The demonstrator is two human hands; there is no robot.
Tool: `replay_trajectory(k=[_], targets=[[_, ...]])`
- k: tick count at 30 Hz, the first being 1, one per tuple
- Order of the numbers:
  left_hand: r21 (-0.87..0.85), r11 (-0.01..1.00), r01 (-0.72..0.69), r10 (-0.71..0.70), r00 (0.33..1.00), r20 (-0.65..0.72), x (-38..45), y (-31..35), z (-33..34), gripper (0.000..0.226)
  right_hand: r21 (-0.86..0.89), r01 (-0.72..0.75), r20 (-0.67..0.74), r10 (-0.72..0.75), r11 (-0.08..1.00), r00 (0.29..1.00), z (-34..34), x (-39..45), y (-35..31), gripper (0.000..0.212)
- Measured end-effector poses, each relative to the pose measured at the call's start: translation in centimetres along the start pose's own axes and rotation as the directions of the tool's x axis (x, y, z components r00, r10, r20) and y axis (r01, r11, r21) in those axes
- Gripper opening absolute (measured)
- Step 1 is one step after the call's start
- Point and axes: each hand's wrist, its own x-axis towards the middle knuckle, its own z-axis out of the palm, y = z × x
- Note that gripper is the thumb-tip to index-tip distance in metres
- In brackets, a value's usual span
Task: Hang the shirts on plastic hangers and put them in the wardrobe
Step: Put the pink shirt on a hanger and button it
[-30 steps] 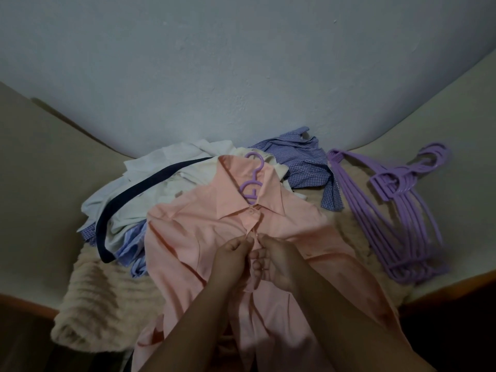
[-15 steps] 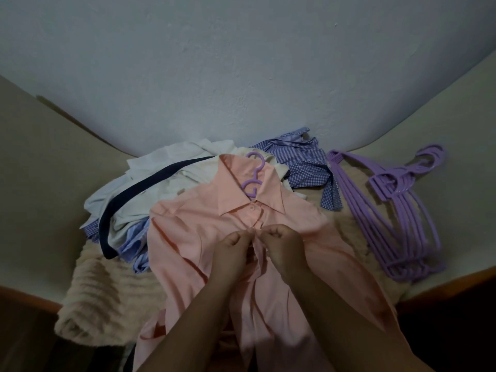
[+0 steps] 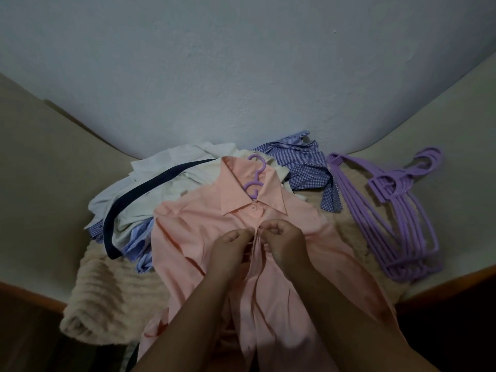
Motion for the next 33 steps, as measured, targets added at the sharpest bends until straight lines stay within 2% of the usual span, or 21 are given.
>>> replay_trajectory(k=[6, 12, 19, 23, 27, 33], targets=[[-0.017, 1.000, -0.017, 0.017, 1.000, -0.011, 0.2, 0.1, -0.1, 0.011, -0.074, 0.101, 0.051, -0.098, 0.992, 0.994, -0.3, 0.0, -0.2, 0.023], [-0.023, 0.999, 0.045, -0.045, 0.999, 0.015, 0.7, -0.2, -0.4, 0.019, 0.082, -0.056, 0.176, 0.041, 0.995, 0.984, -0.4, 0.1, -1.1, 0.021], [-0.042, 0.999, 0.004, -0.002, 0.999, 0.052, 0.7, -0.6, -0.5, 0.011, 0.015, 0.004, 0.104, -0.006, 1.000, 0.995, -0.5, 0.4, -0.4, 0.026], [-0.045, 0.999, -0.015, 0.015, 1.000, 0.007, 0.9, -0.9, -0.5, 0.007, -0.055, 0.059, 0.141, -0.051, 0.997, 0.989, -0.6, 0.2, -0.4, 0.030], [0.037, 0.998, -0.057, 0.058, 0.998, -0.006, 1.0, -1.2, -0.9, 0.006, -0.141, 0.097, 0.123, -0.079, 0.985, 0.989, -0.5, 0.3, -0.4, 0.013], [0.176, 0.974, -0.141, 0.138, 0.990, 0.030, 1.0, -1.1, -1.1, 0.008, -0.159, 0.028, 0.049, -0.020, 0.987, 0.999, -0.3, 0.9, -0.1, 0.019]])
